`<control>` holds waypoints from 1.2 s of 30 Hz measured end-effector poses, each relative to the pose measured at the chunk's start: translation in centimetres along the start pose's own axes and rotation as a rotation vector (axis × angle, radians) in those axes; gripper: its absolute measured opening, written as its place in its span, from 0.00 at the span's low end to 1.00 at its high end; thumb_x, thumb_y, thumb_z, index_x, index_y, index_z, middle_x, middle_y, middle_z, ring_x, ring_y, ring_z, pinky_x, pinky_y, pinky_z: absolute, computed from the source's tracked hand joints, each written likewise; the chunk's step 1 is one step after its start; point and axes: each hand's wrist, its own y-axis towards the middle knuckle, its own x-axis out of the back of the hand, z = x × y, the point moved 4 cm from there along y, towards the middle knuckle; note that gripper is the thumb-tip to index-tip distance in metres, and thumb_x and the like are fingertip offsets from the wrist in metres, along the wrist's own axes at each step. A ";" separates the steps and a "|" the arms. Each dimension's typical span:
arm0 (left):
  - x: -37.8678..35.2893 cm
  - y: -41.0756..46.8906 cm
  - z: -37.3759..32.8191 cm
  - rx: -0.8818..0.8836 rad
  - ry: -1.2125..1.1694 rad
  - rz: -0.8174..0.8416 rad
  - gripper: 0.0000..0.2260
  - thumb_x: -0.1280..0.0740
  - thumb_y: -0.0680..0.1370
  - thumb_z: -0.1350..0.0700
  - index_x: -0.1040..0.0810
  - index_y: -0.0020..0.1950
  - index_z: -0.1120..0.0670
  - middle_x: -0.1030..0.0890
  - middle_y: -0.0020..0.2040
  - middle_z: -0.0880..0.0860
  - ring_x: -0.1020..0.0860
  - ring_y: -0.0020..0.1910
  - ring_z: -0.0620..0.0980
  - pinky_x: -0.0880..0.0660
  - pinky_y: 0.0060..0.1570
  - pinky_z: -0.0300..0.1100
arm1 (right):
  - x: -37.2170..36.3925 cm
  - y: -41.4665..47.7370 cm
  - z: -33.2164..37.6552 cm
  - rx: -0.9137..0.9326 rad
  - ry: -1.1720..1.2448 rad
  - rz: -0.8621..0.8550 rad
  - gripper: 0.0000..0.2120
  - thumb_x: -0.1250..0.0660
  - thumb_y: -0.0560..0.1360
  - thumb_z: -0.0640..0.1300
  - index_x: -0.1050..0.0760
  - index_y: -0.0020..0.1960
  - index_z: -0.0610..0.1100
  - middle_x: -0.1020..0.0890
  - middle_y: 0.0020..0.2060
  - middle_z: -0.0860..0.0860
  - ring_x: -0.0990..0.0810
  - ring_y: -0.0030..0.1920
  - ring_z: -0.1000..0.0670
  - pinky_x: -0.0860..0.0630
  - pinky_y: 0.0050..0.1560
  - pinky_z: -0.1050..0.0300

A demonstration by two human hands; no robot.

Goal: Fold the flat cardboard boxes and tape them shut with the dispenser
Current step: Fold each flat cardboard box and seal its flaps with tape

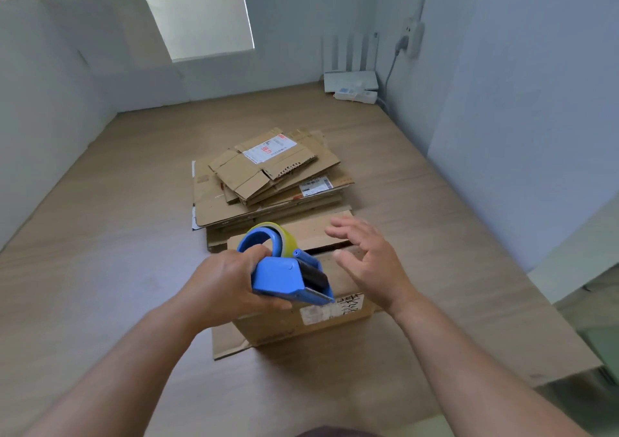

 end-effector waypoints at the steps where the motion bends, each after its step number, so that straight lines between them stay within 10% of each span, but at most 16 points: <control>1: -0.1 0.0 -0.2 0.006 0.027 0.004 0.30 0.36 0.63 0.26 0.37 0.57 0.40 0.27 0.49 0.41 0.28 0.47 0.41 0.29 0.47 0.32 | 0.0 -0.1 0.7 -0.039 0.150 0.066 0.21 0.39 0.69 0.42 0.24 0.61 0.50 0.24 0.61 0.58 0.30 0.65 0.62 0.38 0.66 0.69; 6: 0.2 0.3 -0.2 0.024 0.032 -0.023 0.35 0.42 0.57 0.21 0.37 0.55 0.40 0.26 0.48 0.41 0.27 0.46 0.42 0.27 0.47 0.35 | 0.3 -0.9 2.0 -0.117 0.617 0.269 0.24 0.37 0.67 0.49 0.24 0.62 0.48 0.19 0.57 0.53 0.23 0.61 0.56 0.27 0.59 0.64; 11: 0.4 1.0 0.2 0.045 -0.016 0.012 0.42 0.44 0.50 0.17 0.35 0.55 0.40 0.25 0.48 0.41 0.26 0.47 0.42 0.24 0.50 0.40 | 0.4 -1.3 0.6 -0.137 0.416 0.044 0.06 0.29 0.70 0.48 0.18 0.45 0.56 0.16 0.45 0.56 0.19 0.48 0.52 0.22 0.48 0.59; 21: 2.4 4.5 -0.8 0.053 -0.043 0.135 0.23 0.30 0.67 0.33 0.25 0.54 0.46 0.20 0.47 0.46 0.22 0.45 0.44 0.23 0.49 0.42 | -0.3 -1.1 -0.6 -0.292 0.187 -0.223 0.13 0.37 0.79 0.47 0.26 0.36 0.48 0.23 0.30 0.53 0.26 0.32 0.57 0.26 0.38 0.53; 29: 4.8 7.1 1.6 0.228 -0.079 0.259 0.55 0.42 0.35 0.16 0.21 0.48 0.53 0.17 0.42 0.50 0.18 0.42 0.48 0.24 0.47 0.42 | 1.2 -0.3 -4.7 -0.696 0.289 -0.384 0.15 0.37 0.75 0.42 0.27 0.29 0.45 0.25 0.22 0.52 0.28 0.27 0.49 0.29 0.32 0.53; 36: 4.4 8.0 2.1 0.205 0.045 0.313 0.57 0.47 0.34 0.15 0.21 0.46 0.55 0.18 0.44 0.52 0.19 0.43 0.48 0.31 0.41 0.38 | 1.2 0.0 -5.5 -0.817 0.483 -0.269 0.09 0.36 0.74 0.36 0.26 0.34 0.39 0.27 0.23 0.49 0.32 0.22 0.52 0.33 0.22 0.62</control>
